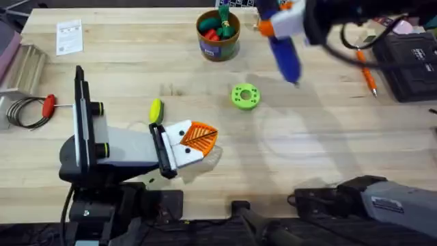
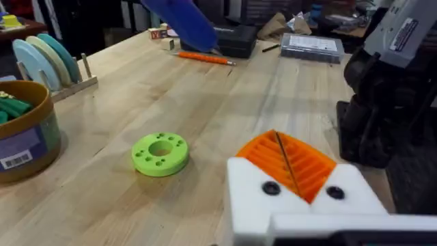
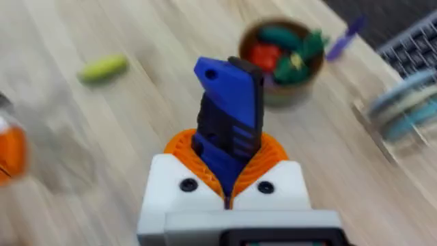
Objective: Pick up the gripper from the table and insert it into the empty holder that is missing its gripper. Then pick up a screw, insert it into the mounting hole, and use the screwdriver to tighten it. Finally, clean up the table by picking up the vegetable and placing it into the bucket.
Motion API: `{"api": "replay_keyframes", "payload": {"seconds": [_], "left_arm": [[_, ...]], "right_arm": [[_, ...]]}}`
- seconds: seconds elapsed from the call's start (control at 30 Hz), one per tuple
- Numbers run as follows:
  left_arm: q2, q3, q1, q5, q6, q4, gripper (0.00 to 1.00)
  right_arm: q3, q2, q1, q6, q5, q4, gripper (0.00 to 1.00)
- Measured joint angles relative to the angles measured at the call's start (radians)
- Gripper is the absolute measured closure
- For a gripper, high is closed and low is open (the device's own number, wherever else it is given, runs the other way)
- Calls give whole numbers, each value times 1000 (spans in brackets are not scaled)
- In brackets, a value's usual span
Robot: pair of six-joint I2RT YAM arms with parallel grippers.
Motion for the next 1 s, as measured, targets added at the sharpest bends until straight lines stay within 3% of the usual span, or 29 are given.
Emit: {"api": "replay_keyframes", "payload": {"seconds": [0.13,0.33,0.67,0.9,0.93,1.0], "left_arm": [[0,0,0,0,0,0,992],[0,0,0,0,0,0,992],[0,0,0,0,0,0,992],[0,0,0,0,0,0,992],[0,0,0,0,0,0,992],[0,0,0,0,0,0,992]], "right_arm": [[0,5,-21,-245,155,-169,980],[0,99,-24,-483,332,-231,980],[1,449,-24,-595,520,-198,980],[1,540,-27,-607,564,-160,980],[1,540,-28,-606,565,-160,960],[1,539,-33,-609,569,-160,693]]}}
